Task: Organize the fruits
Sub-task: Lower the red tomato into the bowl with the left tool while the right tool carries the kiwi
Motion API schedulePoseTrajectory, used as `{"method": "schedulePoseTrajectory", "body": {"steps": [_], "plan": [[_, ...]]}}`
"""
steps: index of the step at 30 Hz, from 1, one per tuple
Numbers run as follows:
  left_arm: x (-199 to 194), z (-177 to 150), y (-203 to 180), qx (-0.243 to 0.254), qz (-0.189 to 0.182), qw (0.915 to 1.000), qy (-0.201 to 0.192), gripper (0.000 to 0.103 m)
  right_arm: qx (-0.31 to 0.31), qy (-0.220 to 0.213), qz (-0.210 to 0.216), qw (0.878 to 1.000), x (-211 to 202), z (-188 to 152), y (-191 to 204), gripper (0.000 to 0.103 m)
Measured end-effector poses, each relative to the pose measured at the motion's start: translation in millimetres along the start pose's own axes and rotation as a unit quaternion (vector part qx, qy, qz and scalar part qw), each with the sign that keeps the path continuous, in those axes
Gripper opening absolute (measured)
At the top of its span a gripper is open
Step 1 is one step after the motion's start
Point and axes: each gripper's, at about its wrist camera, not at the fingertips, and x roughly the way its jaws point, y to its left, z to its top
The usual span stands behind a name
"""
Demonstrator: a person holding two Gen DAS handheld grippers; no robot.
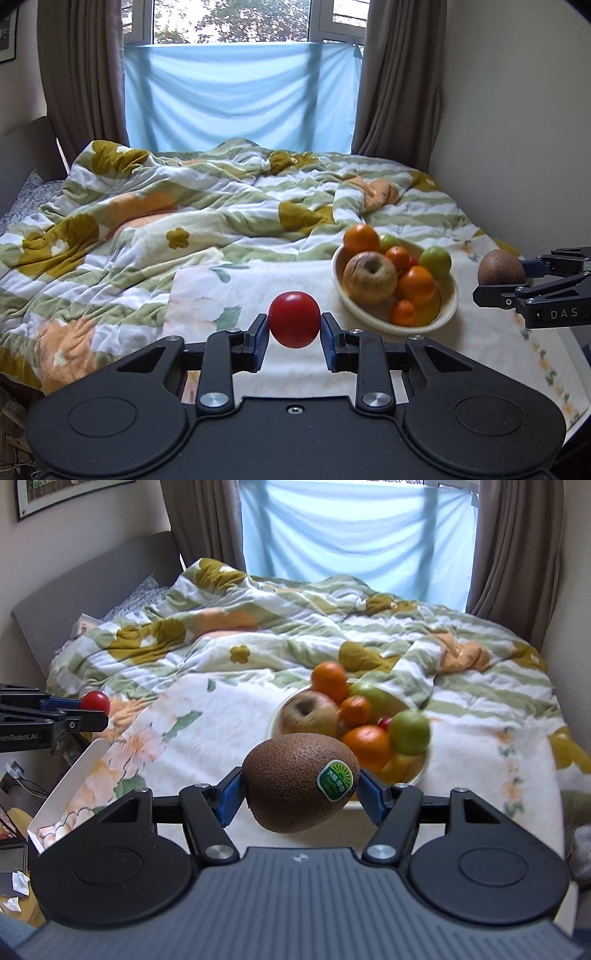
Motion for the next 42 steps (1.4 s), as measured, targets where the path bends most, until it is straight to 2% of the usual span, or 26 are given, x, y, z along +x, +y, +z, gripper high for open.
{"method": "schedulePoseTrajectory", "body": {"steps": [8,18,28,37,39,41,42], "plan": [[25.0,22.2,-60.6,-0.019,0.013,0.9997,-0.007,0.033,-0.039,-0.014,0.024,0.999,1.1,32.3,-55.4,0.080],[94.6,28.7,-117.9,-0.014,0.011,0.9996,0.022,0.033,-0.059,-0.008,0.046,0.997,35.5,48.1,-108.7,0.080],[149.7,21.1,-141.4,-0.003,0.017,0.9981,0.059,0.033,-0.059,0.014,0.066,0.996,75.0,47.0,-137.0,0.080],[168.1,17.0,-142.2,-0.007,0.017,0.9964,0.083,0.034,-0.053,0.020,0.069,0.996,86.2,43.7,-148.3,0.080],[166.6,16.4,-141.4,-0.011,0.015,0.9965,0.081,0.040,-0.052,0.020,0.068,0.996,86.6,42.9,-149.5,0.080],[163.7,16.3,-141.3,-0.008,0.014,0.9969,0.077,0.060,-0.050,0.019,0.066,0.996,86.7,42.3,-150.6,0.080],[161.9,16.3,-141.4,-0.006,0.016,0.9970,0.075,0.066,-0.049,0.019,0.065,0.997,86.2,42.1,-150.0,0.080]]}}
